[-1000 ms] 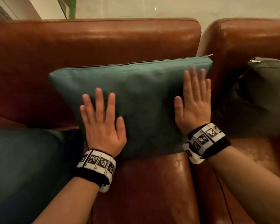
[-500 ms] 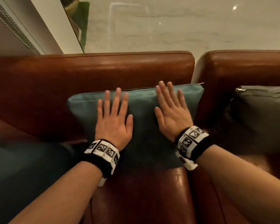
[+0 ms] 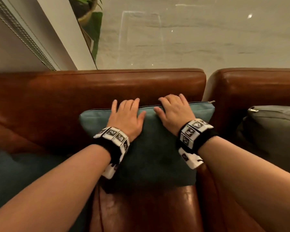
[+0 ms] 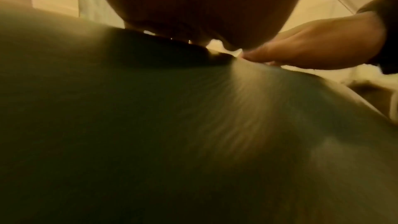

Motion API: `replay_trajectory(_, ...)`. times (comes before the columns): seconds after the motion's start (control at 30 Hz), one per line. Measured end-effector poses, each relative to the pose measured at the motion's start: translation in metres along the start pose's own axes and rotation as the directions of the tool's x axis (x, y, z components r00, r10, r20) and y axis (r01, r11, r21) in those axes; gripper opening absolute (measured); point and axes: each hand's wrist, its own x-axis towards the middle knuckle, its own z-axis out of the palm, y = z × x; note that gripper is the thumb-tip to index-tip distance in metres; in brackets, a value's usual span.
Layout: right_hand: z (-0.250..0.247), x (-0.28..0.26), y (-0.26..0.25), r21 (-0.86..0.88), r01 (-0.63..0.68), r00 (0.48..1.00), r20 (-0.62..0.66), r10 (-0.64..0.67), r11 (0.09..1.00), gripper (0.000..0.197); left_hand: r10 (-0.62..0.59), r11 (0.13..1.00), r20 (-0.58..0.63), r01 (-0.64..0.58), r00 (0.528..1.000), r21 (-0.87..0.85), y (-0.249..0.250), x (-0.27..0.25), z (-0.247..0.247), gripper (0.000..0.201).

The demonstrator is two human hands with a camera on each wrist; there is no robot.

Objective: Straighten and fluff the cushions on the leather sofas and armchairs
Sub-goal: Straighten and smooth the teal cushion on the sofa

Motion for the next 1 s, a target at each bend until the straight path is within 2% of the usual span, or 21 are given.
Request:
replay_trajectory(0.1,-0.001,0.016,-0.017,-0.052,-0.033,0.993,0.116,0.039,0.998,0.044,-0.056,0.998,0.014,0.056,0.998,0.035,0.013,0.013,-0.003,0.033)
replay_trajectory(0.2,-0.001,0.013,-0.020,-0.039,-0.001,0.999,0.050,0.003,0.999,0.036,-0.054,0.999,-0.060,0.054,0.997,-0.005,0.011,0.014,-0.003,0.016)
replay_trajectory(0.33,0.001,0.009,-0.014,0.005,0.027,0.999,0.020,-0.027,1.000,0.038,0.023,1.000,-0.084,-0.024,0.996,-0.006,0.000,0.008,-0.002,0.025)
replay_trajectory(0.4,0.002,-0.002,0.011,-0.019,0.019,1.000,-0.002,-0.019,1.000,0.045,0.077,0.994,-0.077,-0.071,0.994,0.083,-0.023,0.000,-0.001,0.038)
replay_trajectory(0.47,-0.002,-0.017,0.048,-0.083,-0.025,0.999,-0.033,0.023,0.996,0.054,0.074,0.989,-0.092,-0.061,0.993,0.136,-0.059,-0.012,-0.001,0.044)
replay_trajectory(0.57,-0.006,-0.028,0.079,-0.098,0.009,0.997,-0.070,-0.016,0.995,0.054,0.075,0.987,-0.108,-0.058,0.991,0.150,-0.090,-0.022,-0.004,0.036)
replay_trajectory(0.67,-0.006,-0.017,0.080,-0.064,0.039,0.990,-0.131,-0.047,0.997,0.049,0.068,0.991,-0.121,-0.054,0.990,0.119,-0.084,-0.009,-0.006,0.029)
replay_trajectory(0.73,-0.005,-0.021,0.090,0.049,-0.027,0.977,-0.212,0.037,0.998,0.042,0.031,0.992,-0.173,-0.009,0.984,0.126,-0.089,-0.011,-0.011,0.032)
replay_trajectory(0.77,-0.001,-0.027,0.101,0.181,-0.112,0.951,-0.265,0.158,0.977,0.036,-0.056,0.994,-0.198,0.073,0.979,0.082,-0.100,-0.017,-0.010,0.033)
replay_trajectory(0.8,0.002,-0.036,0.111,0.379,-0.207,0.894,-0.302,0.332,0.902,0.035,-0.200,0.980,-0.221,0.196,0.955,-0.043,-0.116,-0.025,-0.004,0.034)
replay_trajectory(0.83,0.005,-0.046,0.117,0.638,-0.270,0.810,-0.255,0.529,0.721,0.036,-0.384,0.908,-0.203,0.328,0.901,-0.262,-0.130,-0.035,0.002,0.036)
replay_trajectory(0.87,0.007,-0.054,0.117,0.873,-0.254,0.729,-0.110,0.676,0.416,0.036,-0.551,0.737,-0.117,0.416,0.826,-0.533,-0.139,-0.046,0.009,0.039)
replay_trajectory(0.9,0.012,-0.061,0.113,0.970,-0.225,0.705,0.096,0.703,0.093,0.032,-0.651,0.490,0.007,0.427,0.759,-0.760,-0.137,-0.056,0.015,0.041)
replay_trajectory(0.93,0.017,-0.066,0.107,0.973,-0.188,0.701,0.227,0.676,-0.132,0.023,-0.686,0.234,0.136,0.394,0.715,-0.889,-0.131,-0.064,0.024,0.040)
replay_trajectory(0.97,0.022,-0.069,0.102,0.955,-0.191,0.690,0.296,0.660,-0.228,0.019,-0.677,0.061,0.232,0.368,0.698,-0.928,-0.119,-0.070,0.027,0.037)
replay_trajectory(1.0,0.028,-0.070,0.097,0.947,-0.200,0.676,0.319,0.664,-0.251,0.017,-0.657,0.015,0.262,0.359,0.707,-0.933,-0.105,-0.073,0.029,0.032)
